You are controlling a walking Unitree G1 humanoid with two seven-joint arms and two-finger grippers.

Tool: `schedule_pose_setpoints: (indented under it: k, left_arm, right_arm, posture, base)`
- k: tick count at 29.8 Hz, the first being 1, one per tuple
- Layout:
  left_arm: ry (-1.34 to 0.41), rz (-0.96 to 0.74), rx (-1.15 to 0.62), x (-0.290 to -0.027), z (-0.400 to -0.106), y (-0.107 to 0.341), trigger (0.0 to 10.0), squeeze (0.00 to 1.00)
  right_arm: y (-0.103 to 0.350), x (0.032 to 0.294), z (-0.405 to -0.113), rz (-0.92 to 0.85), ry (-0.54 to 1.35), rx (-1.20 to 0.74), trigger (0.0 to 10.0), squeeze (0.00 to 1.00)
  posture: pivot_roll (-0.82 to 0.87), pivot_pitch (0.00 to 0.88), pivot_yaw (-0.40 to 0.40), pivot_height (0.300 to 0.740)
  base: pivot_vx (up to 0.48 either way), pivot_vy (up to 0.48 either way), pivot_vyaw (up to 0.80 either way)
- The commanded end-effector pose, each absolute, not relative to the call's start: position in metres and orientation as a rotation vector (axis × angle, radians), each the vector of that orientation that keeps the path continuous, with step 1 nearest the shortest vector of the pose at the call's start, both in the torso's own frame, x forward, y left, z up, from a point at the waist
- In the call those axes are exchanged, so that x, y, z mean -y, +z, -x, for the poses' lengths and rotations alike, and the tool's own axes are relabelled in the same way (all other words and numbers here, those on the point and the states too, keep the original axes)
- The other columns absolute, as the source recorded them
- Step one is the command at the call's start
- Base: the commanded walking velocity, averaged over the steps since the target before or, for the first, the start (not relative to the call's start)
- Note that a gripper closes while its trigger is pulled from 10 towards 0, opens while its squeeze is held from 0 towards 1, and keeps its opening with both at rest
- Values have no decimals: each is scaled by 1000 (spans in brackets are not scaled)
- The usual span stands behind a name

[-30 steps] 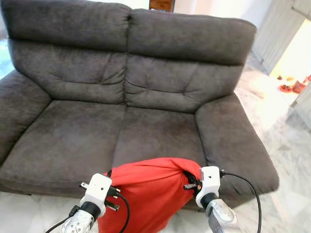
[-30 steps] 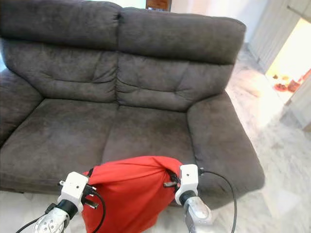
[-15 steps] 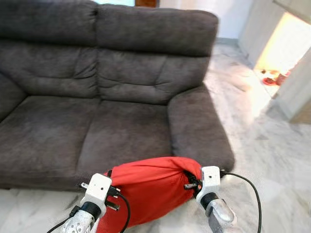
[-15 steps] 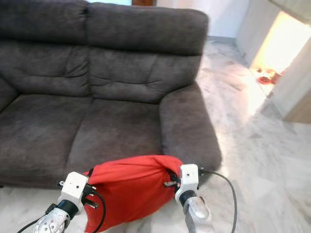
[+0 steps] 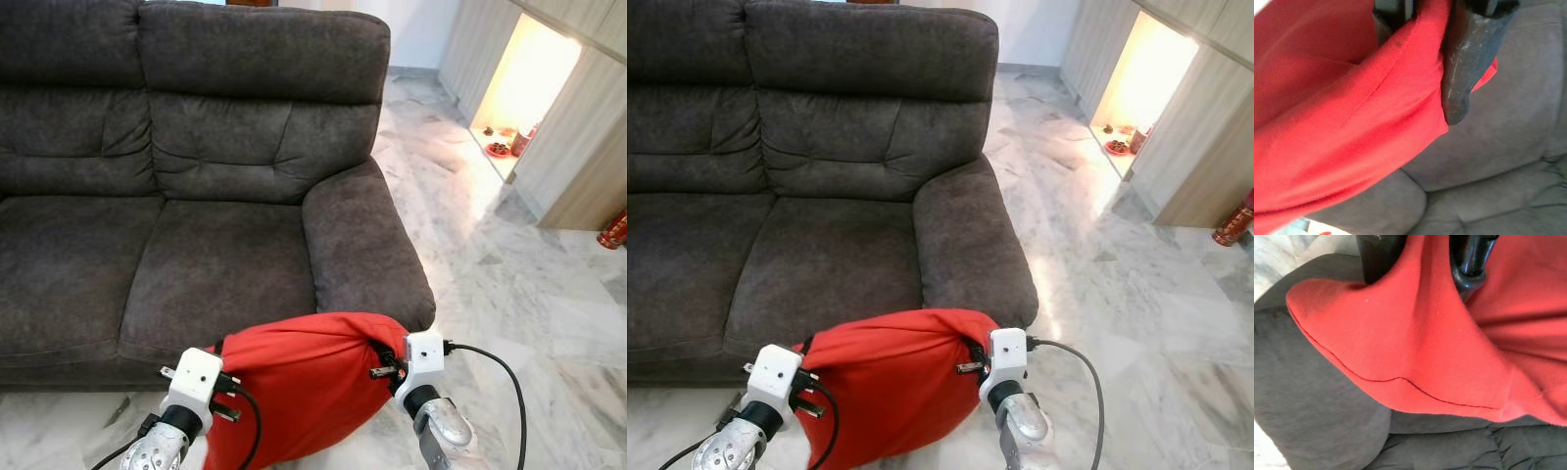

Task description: Move the pillow to the sofa from floor

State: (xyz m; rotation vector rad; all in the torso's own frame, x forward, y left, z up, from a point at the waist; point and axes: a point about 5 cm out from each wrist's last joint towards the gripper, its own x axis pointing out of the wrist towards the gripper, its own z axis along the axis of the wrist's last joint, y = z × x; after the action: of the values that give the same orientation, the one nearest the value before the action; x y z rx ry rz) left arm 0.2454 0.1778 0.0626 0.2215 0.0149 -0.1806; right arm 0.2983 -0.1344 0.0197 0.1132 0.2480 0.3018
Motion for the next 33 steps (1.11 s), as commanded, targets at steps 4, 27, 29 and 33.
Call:
schedule_pose_setpoints:
  k: [4, 27, 29, 33]
  left_arm:
    - [64, -234, 82, -232, -245, 88, 10000, 0]
    - [31, -218, 85, -225, -247, 89, 10000, 0]
    - [28, -217, 89, -226, -248, 91, 10000, 0]
    - [29, -217, 97, -226, -248, 93, 10000, 0]
  right_arm:
    - [30, 170, -303, -107, 142, -177, 10000, 0]
    - [32, 172, -303, -122, 135, -158, 10000, 0]
    - [33, 172, -304, -124, 133, -153, 10000, 0]
    - [34, 172, -305, -123, 133, -152, 10000, 0]
  posture:
    - [229, 118, -79, 740]
    - [227, 103, -77, 740]
    - [226, 104, -77, 740]
    - [227, 105, -78, 740]
  base:
    - [0, 0, 0]
    - [0, 0, 262]
    - [0, 0, 0]
    - [0, 0, 0]
